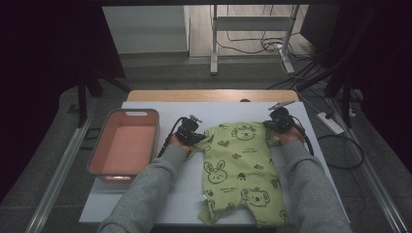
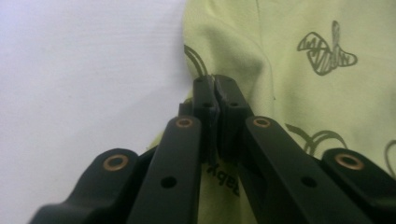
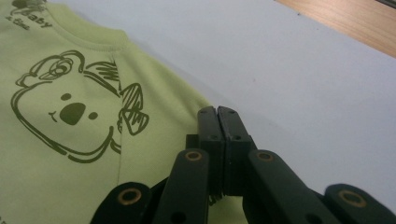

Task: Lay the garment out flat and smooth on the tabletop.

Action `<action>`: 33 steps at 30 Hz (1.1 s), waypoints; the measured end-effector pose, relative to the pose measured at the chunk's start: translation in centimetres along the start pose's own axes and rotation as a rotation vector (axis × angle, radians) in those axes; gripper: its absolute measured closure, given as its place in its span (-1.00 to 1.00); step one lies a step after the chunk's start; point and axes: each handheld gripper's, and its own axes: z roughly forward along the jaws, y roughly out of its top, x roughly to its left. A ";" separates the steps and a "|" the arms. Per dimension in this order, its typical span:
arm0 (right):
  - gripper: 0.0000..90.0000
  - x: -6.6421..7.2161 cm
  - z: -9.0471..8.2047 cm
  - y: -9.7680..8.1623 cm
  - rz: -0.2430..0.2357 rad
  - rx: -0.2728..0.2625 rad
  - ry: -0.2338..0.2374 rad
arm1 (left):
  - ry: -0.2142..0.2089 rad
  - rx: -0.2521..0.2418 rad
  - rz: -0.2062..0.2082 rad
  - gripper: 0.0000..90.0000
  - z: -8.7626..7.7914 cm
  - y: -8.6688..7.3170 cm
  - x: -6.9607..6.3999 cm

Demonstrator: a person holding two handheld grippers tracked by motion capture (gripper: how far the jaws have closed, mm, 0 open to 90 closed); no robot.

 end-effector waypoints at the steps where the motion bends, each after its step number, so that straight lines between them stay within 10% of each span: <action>1: 0.98 0.0 0.0 0.0 -0.001 -0.001 -0.006 | 0.051 -0.010 0.008 0.97 -0.1 0.1 -0.1; 8: 0.98 -0.8 0.3 0.6 0.024 -0.035 -0.036 | 0.127 -0.027 -0.046 0.98 -0.4 1.1 1.2; 17: 0.98 -0.9 0.9 1.0 0.027 -0.037 -0.035 | 0.024 -0.042 -0.064 0.89 -0.2 1.3 1.3; 27: 0.98 -0.6 0.2 1.0 0.026 -0.042 -0.037 | 0.030 0.017 -0.066 -0.01 0.5 1.1 1.1; 33: 0.98 -0.6 0.4 0.9 0.030 -0.037 -0.036 | 0.109 0.033 -0.025 0.37 0.5 1.1 0.7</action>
